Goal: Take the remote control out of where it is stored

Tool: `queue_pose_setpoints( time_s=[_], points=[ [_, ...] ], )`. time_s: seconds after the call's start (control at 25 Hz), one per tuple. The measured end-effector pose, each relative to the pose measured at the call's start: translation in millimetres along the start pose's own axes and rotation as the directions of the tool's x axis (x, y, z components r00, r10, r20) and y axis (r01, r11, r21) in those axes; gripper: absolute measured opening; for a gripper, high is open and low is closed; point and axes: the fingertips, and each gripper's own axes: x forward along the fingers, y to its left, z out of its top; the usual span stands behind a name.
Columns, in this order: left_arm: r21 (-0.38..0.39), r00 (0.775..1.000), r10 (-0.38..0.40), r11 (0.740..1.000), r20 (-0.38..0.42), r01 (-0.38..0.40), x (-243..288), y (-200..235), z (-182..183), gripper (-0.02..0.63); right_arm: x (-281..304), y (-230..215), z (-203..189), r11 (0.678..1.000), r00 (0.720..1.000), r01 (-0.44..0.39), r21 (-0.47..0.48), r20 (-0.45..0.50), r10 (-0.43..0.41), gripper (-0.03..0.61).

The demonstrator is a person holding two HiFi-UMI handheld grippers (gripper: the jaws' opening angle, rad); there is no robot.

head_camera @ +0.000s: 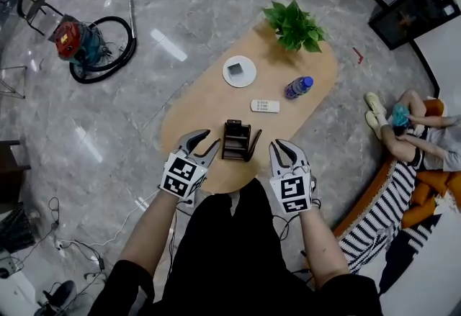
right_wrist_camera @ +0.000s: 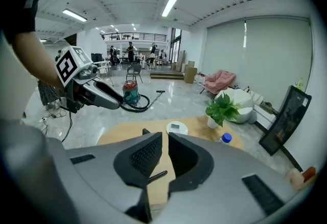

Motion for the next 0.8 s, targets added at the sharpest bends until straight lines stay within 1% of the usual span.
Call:
queue_pose_setpoints(
  time_s=[0.2, 0.36, 0.4, 0.48, 0.6, 0.68, 0.72, 0.8],
  points=[
    [0.055, 0.995, -0.036, 0.998, -0.09, 0.041, 37, 3, -13, 0.185, 1, -13, -16, 0.999, 1.0, 0.004, 0.033, -0.022, -0.003, 0.041],
    [0.114, 0.987, -0.046, 0.991, -0.156, 0.064, 63, 10, -21, 0.199, 1, -28, -31, 0.998, 0.999, 0.001, 0.059, -0.049, 0.002, 0.041],
    [0.122, 0.983, -0.049, 0.99, -0.177, 0.072, 70, 12, -23, 0.204, 1, -33, -34, 0.998, 0.998, 0.002, 0.067, -0.055, 0.001, 0.041],
    [0.139, 0.973, -0.063, 0.986, -0.221, 0.096, 83, 13, -31, 0.236, 0, -42, -41, 0.996, 0.998, 0.007, 0.085, -0.067, -0.001, 0.041],
    [0.187, 0.952, -0.079, 0.973, -0.297, 0.139, 103, 13, -45, 0.246, -1, -52, -49, 0.995, 0.997, 0.009, 0.103, -0.073, -0.001, 0.041],
    [0.236, 0.934, -0.075, 0.958, -0.349, 0.165, 116, 14, -51, 0.252, 0, -57, -53, 0.993, 0.997, 0.009, 0.114, -0.074, -0.001, 0.041],
    [0.275, 0.924, -0.07, 0.944, -0.377, 0.184, 121, 13, -55, 0.252, -1, -58, -55, 0.993, 0.997, 0.008, 0.121, -0.076, 0.002, 0.041],
    [0.372, 0.9, -0.057, 0.898, -0.432, 0.235, 130, 10, -64, 0.252, -3, -58, -62, 0.991, 0.996, 0.002, 0.137, -0.084, 0.01, 0.041]
  ],
)
